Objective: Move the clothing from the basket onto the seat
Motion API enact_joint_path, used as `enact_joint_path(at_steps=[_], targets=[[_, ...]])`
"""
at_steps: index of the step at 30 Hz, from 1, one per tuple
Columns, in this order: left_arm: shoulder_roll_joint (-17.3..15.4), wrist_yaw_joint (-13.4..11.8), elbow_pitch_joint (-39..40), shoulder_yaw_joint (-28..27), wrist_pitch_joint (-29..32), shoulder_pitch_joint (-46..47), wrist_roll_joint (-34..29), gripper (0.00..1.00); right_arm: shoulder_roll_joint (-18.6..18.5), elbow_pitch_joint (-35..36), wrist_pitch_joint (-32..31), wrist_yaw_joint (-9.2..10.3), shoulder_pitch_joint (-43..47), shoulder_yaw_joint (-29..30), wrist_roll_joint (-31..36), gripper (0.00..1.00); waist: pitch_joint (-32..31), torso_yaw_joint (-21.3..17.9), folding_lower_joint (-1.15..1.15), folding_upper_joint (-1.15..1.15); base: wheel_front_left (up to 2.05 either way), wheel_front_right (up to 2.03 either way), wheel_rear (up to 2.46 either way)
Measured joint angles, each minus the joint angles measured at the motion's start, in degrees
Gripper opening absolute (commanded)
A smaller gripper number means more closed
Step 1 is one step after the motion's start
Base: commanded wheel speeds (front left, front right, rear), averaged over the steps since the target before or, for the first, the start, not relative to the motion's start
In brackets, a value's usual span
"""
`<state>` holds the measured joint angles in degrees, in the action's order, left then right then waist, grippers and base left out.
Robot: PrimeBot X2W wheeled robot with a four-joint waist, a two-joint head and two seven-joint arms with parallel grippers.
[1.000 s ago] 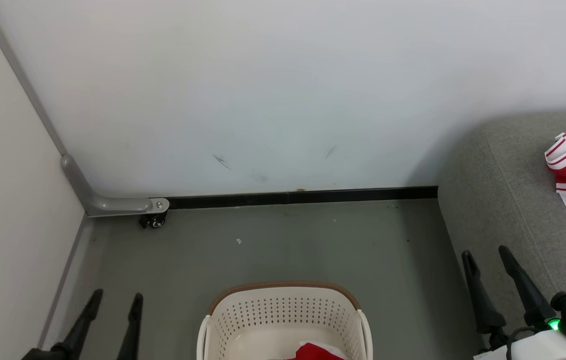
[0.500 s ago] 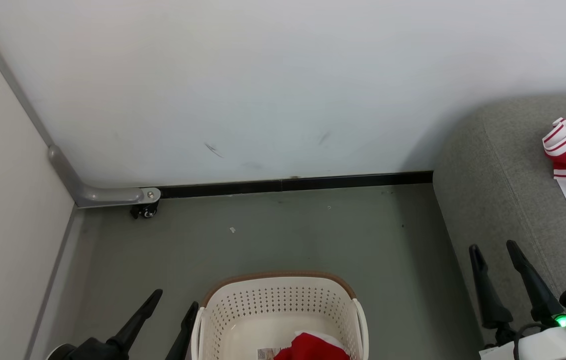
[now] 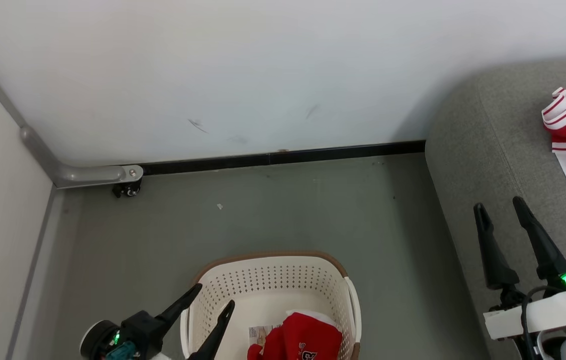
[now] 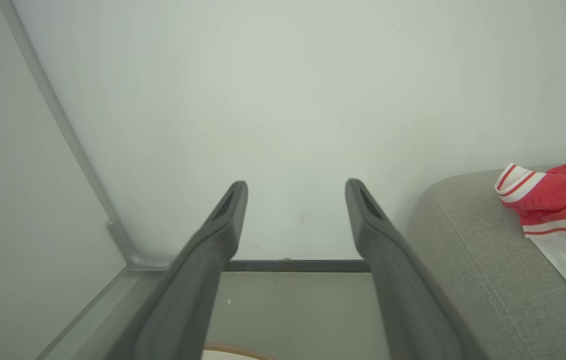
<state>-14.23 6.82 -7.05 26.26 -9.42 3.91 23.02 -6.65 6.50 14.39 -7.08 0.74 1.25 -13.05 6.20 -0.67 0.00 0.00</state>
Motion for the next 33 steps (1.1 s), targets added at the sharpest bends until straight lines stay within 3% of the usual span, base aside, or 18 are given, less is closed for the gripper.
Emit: enact_joint_path(at_steps=[11,33], targets=[[1.0,0.5,-4.4,4.1,4.2,6.6,0.5,1.00,-0.5,0.4,0.0,0.00,-4.3,-1.8,-0.1,1.00,4.9,-1.6,0.00,0.00,0.00,0.00,0.00],[1.4,0.5,-13.1,13.3,13.5,21.0,7.3,1.00,-0.8,2.4,0.1,0.00,-17.9,-3.9,-0.5,1.00,18.5,-5.7,0.00,0.00,0.00,0.00,0.00]])
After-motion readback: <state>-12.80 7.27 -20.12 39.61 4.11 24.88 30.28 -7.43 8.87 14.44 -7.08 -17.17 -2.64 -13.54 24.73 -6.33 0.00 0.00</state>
